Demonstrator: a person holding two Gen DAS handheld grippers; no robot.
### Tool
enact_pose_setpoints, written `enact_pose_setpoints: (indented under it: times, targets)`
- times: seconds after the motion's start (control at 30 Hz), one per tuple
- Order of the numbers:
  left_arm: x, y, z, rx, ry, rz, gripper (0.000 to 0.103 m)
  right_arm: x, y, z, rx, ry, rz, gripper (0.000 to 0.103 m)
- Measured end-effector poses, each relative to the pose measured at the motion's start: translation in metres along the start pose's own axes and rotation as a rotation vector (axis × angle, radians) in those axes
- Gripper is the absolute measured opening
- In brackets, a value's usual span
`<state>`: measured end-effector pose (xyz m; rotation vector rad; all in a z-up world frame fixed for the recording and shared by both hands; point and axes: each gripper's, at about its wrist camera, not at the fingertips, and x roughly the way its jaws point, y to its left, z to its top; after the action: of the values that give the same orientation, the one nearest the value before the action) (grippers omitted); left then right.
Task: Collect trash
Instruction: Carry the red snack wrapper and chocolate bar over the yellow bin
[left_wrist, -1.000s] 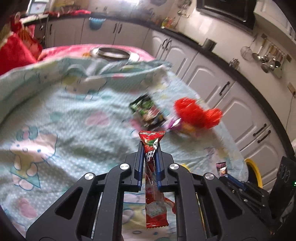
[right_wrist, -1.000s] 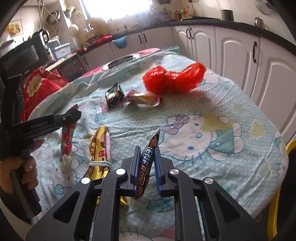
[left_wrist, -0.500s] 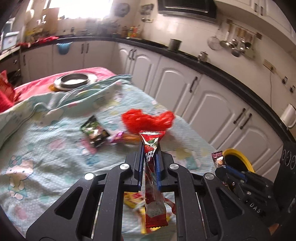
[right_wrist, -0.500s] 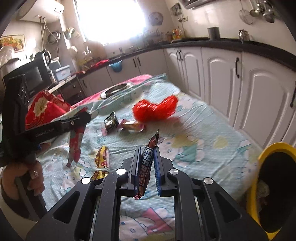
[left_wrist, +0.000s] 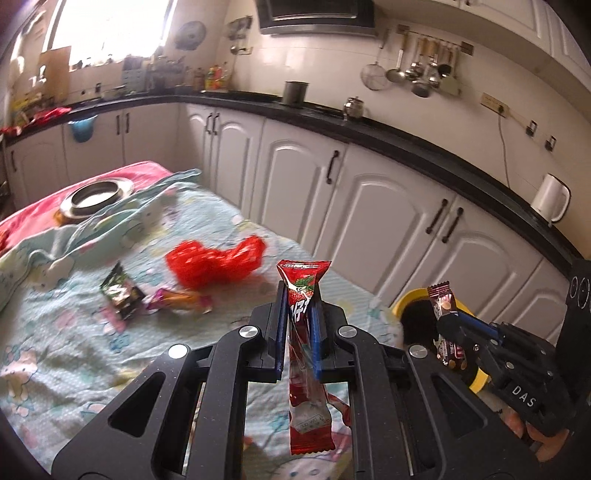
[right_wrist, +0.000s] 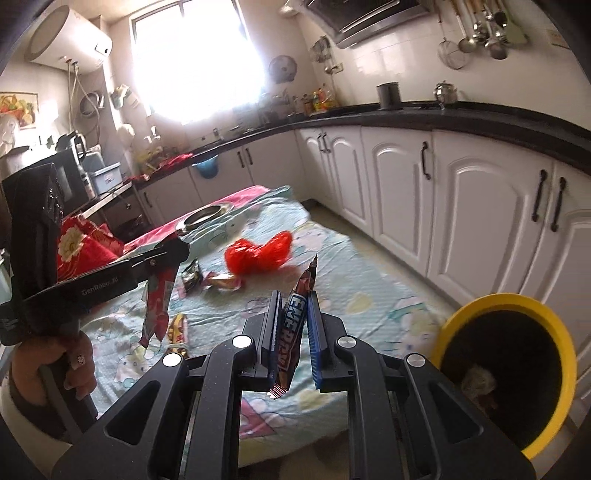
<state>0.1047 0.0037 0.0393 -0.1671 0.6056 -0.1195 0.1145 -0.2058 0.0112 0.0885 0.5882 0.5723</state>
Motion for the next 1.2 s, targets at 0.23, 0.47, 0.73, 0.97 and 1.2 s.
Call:
enact_pose_setpoints:
  times: [0.23, 0.47, 0.73, 0.97, 1.2]
  targets:
    - [0.004, -0.036, 0.008, 0.058, -0.013, -0.049, 0.006, -0.031, -0.028, 0.000, 0.019, -0.044, -0.070, 0.013]
    - [0.011, -0.071, 0.011, 0.115, -0.017, -0.100, 0.006, -0.060, -0.063, -0.004, 0.060, -0.079, -0.143, 0.013]
    - [0.021, -0.107, 0.010, 0.171, -0.013, -0.151, 0.006, -0.085, -0.097, -0.011, 0.109, -0.115, -0.210, 0.013]
    - [0.031, -0.140, 0.001, 0.231, 0.009, -0.194, 0.006, -0.098, -0.122, -0.018, 0.147, -0.124, -0.259, 0.013]
    - [0.045, -0.167, -0.006, 0.273, 0.031, -0.233, 0.006, -0.104, -0.140, -0.032, 0.176, -0.114, -0.311, 0.013]
